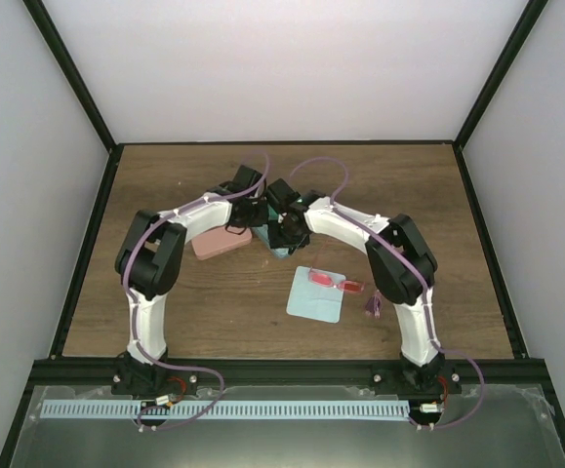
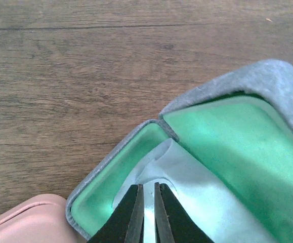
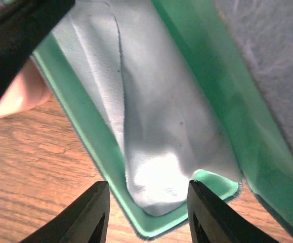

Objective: Organize the sunglasses
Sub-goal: Place the glasses cleaning cloth in the sunglasses case.

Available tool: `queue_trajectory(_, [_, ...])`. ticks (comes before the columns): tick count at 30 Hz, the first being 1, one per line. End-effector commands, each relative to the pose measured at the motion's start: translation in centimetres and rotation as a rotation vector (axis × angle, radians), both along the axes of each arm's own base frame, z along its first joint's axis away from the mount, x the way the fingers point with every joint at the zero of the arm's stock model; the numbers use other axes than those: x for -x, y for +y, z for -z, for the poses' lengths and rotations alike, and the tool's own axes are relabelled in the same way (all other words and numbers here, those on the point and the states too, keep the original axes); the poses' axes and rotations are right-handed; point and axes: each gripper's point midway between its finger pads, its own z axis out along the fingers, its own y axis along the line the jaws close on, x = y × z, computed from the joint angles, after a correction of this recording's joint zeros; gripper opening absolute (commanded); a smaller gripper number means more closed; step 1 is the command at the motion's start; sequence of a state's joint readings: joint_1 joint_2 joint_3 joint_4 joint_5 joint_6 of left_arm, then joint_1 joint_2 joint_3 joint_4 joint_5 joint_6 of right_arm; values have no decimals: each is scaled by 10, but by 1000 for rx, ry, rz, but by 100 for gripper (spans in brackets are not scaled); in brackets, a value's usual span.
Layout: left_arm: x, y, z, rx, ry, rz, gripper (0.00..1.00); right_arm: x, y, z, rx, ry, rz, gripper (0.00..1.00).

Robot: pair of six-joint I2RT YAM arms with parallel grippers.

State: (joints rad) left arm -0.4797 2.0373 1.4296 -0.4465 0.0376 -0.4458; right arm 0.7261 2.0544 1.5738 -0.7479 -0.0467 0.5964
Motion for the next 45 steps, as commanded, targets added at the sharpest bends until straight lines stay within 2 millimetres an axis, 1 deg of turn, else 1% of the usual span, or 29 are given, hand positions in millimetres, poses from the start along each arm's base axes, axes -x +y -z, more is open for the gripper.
queue_trajectory(1, [1,-2,-20,44,-37,6,7,-3,8,-37,-47,-78,8,45])
queue_trajectory(6, [10,2,-20,47,-31,3,4,6,8,-40,-42,-82,19,46])
queue_trajectory(9, [14,3,-20,54,-27,2,4,8,8,-43,-43,-93,23,46])
queue_trajectory(12, [19,5,-16,55,-17,-8,4,7,5,-48,-44,-115,35,45])
queue_trajectory(13, [20,7,-15,55,-14,-14,4,6,4,-50,-42,-124,39,44])
queue_trajectory(15, [23,9,-15,55,-12,-22,4,4,1,-53,-32,-137,49,37])
queue_trajectory(17, [24,11,-24,63,-35,-34,4,1,-1,-59,-24,-156,64,29])
queue_trajectory(19, [23,15,-41,68,-85,-51,4,-2,-5,-69,-27,-185,88,20])
queue_trajectory(20, [21,18,-55,70,-117,-63,4,-3,-6,-77,-39,-205,94,16])
queue_trajectory(21, [20,21,-63,66,-139,-72,5,-5,-6,-84,-55,-231,97,14])
queue_trajectory(23, [18,24,-79,65,-175,-80,6,-5,-9,-94,-72,-259,95,13])
queue_trajectory(25, [18,25,-88,67,-191,-78,6,-1,-11,-94,-74,-257,90,13])
queue_trajectory(28, [21,27,-91,66,-188,-80,6,9,-14,-92,-106,-251,79,12])
queue_trajectory(30, [23,28,-92,67,-188,-87,6,16,-14,-95,-145,-258,64,12])
queue_trajectory(32, [23,29,-94,69,-192,-90,6,23,-21,-99,-157,-268,77,12])
queue_trajectory(34, [23,26,-94,78,-194,-76,9,27,-32,-101,-148,-276,109,10])
queue_trajectory(37, [19,13,-93,122,-189,-33,9,29,-50,-107,-134,-287,161,5])
queue_trajectory(39, [16,3,-89,146,-174,-13,7,29,-62,-107,-145,-270,200,2])
queue_trajectory(42, [14,-5,-85,164,-154,-1,5,28,-86,-98,-126,-219,267,1])
queue_trajectory(43, [15,-6,-88,165,-162,0,5,28,-96,-96,-100,-207,295,1])
queue_trajectory(45, [19,-11,-106,158,-224,21,6,32,-118,-95,-63,-194,348,1])
